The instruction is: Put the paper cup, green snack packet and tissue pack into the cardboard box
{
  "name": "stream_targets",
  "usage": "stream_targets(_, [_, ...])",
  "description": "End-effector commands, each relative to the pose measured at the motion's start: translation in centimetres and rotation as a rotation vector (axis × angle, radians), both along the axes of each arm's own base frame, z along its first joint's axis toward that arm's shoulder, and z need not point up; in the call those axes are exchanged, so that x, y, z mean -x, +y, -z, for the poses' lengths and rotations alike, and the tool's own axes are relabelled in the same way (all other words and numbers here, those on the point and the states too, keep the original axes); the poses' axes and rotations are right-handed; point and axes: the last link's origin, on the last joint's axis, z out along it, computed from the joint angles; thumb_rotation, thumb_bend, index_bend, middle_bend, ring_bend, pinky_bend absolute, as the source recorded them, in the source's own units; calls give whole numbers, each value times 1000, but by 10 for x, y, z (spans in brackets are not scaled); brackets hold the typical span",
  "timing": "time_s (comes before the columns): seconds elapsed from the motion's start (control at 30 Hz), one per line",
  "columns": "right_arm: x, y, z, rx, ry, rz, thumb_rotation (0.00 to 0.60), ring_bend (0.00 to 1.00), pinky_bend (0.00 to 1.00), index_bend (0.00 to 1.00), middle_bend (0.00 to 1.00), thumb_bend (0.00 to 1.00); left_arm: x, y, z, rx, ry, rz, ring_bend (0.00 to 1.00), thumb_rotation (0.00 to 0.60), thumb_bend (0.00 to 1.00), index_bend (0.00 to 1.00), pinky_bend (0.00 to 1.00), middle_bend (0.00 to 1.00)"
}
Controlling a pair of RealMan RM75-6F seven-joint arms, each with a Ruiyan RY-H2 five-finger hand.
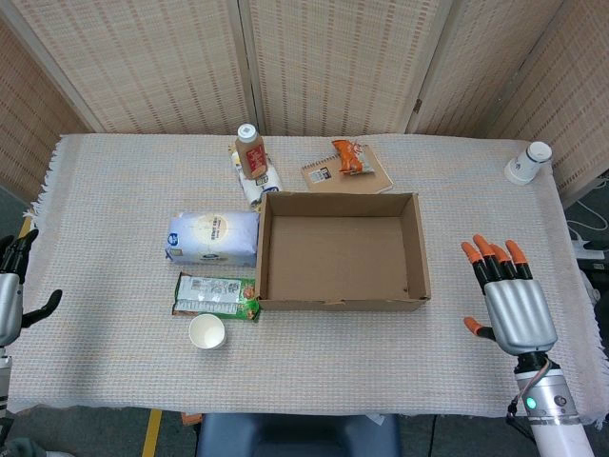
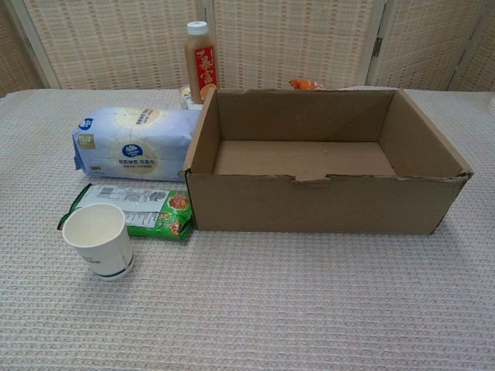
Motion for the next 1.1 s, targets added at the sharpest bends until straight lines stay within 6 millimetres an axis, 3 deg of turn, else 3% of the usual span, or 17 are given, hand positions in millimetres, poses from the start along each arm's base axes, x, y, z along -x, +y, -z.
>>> stream_targets(0.03, [0,0,0,1,-1,0,600,0,0,65,0,73,-1,1,1,-1,1,2,64,600,258,66,278,142])
stream_targets(0.63, [-6,5,-1,-9,-23,-19,600,0,0,66,0,73,-29,-5,14,82,4,27,70,600,258,86,285,153])
stream_targets(0.93, [-7,5,3,-26,-26,-21,600,0,0,70,0,73,-42,-19,36,192,-45,55,98,600,257,95,295,172])
stream_targets(1.1, [-6,5,1,-18,-29,-17,600,0,0,70,0,73,-62,-31,78,325,12,139,99,600,258,95,295,181])
